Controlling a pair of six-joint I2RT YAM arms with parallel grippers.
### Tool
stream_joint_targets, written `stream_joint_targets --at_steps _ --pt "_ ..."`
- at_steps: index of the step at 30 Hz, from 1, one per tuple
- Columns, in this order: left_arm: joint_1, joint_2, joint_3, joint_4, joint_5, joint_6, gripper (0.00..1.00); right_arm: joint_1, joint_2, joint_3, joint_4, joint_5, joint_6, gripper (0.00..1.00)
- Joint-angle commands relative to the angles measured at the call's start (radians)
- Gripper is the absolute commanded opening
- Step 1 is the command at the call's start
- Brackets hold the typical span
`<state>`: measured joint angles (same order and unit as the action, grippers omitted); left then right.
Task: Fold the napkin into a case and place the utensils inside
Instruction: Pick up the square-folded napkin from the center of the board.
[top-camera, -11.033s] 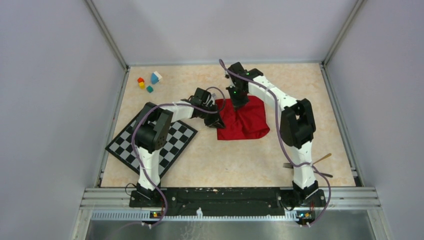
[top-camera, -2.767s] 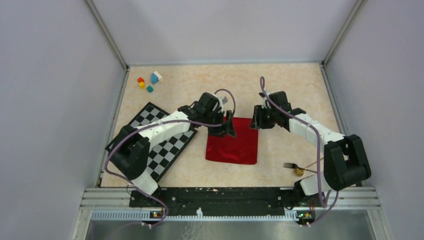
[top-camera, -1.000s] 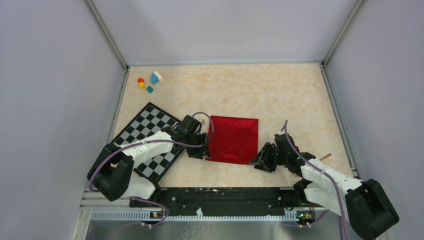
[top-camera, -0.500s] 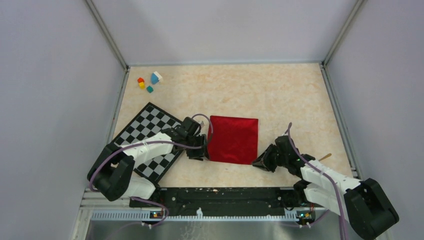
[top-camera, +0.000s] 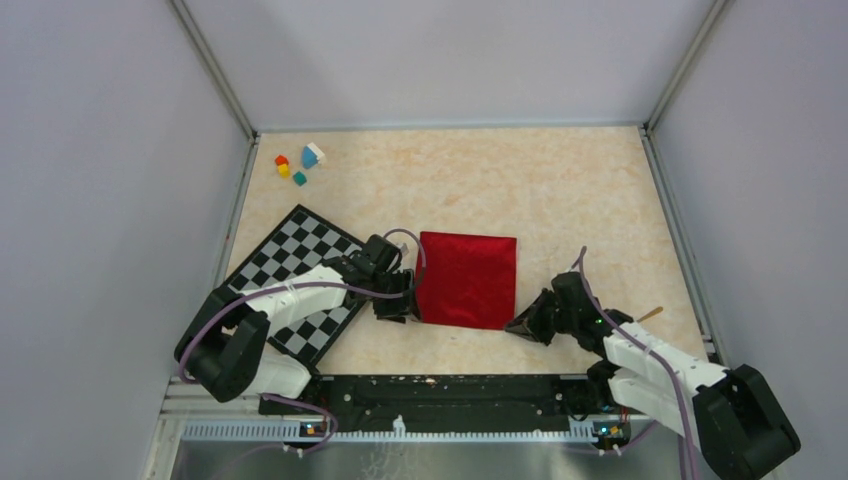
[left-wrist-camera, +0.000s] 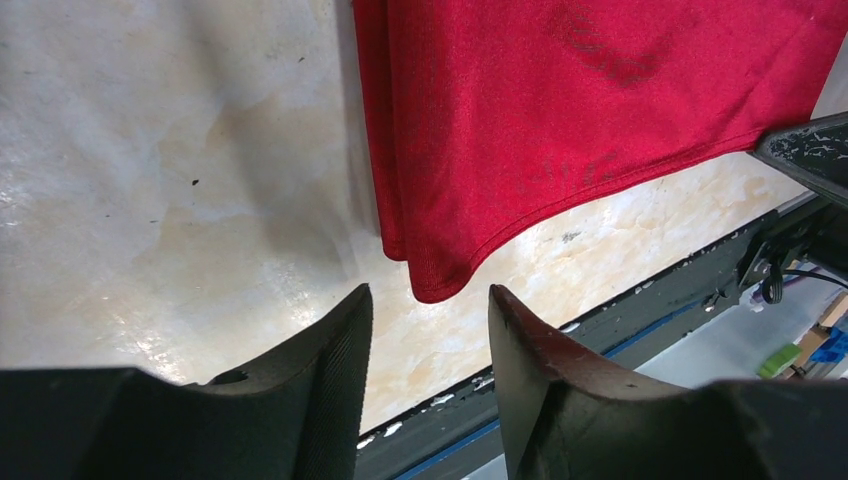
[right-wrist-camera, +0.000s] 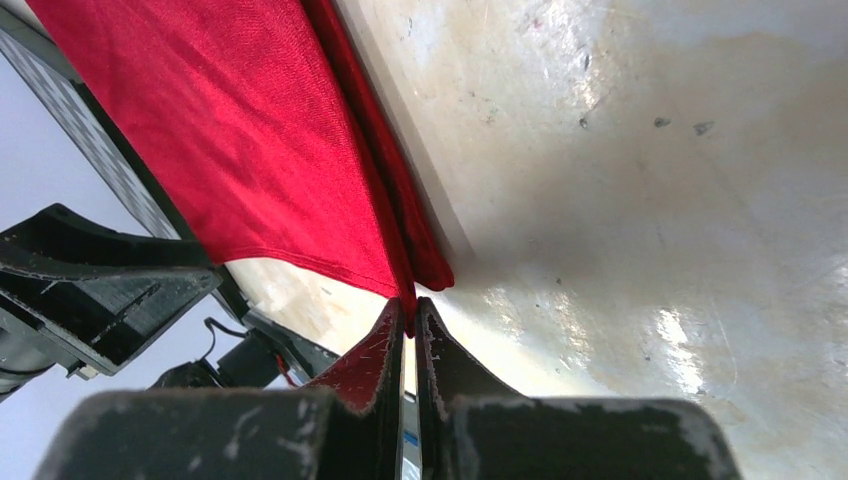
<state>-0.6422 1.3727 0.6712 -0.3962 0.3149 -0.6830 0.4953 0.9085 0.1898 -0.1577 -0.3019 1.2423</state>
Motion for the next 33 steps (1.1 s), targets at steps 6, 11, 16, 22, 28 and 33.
stream_joint_targets --at_steps 6,11,16,22,28,33 --pt "0.003 0.001 0.008 0.028 0.024 -0.009 0.45 0.008 -0.013 0.019 -0.009 -0.012 0.004 0.07" --pt "0.004 0.0 0.006 0.028 0.023 -0.006 0.39 0.008 -0.008 0.016 -0.005 -0.013 -0.002 0.12" --pt "0.003 0.022 0.008 0.038 0.035 -0.003 0.39 0.008 -0.007 0.02 -0.009 -0.017 -0.008 0.16" --pt "0.003 0.027 0.007 0.044 0.042 -0.003 0.34 0.007 -0.004 0.023 -0.008 -0.021 -0.008 0.14" --pt "0.003 0.03 0.011 0.044 0.042 -0.002 0.32 0.008 -0.005 0.026 -0.011 -0.04 -0.004 0.17" --pt "0.004 0.029 0.007 0.042 0.037 0.0 0.31 0.008 -0.006 0.018 0.004 -0.053 0.013 0.16"
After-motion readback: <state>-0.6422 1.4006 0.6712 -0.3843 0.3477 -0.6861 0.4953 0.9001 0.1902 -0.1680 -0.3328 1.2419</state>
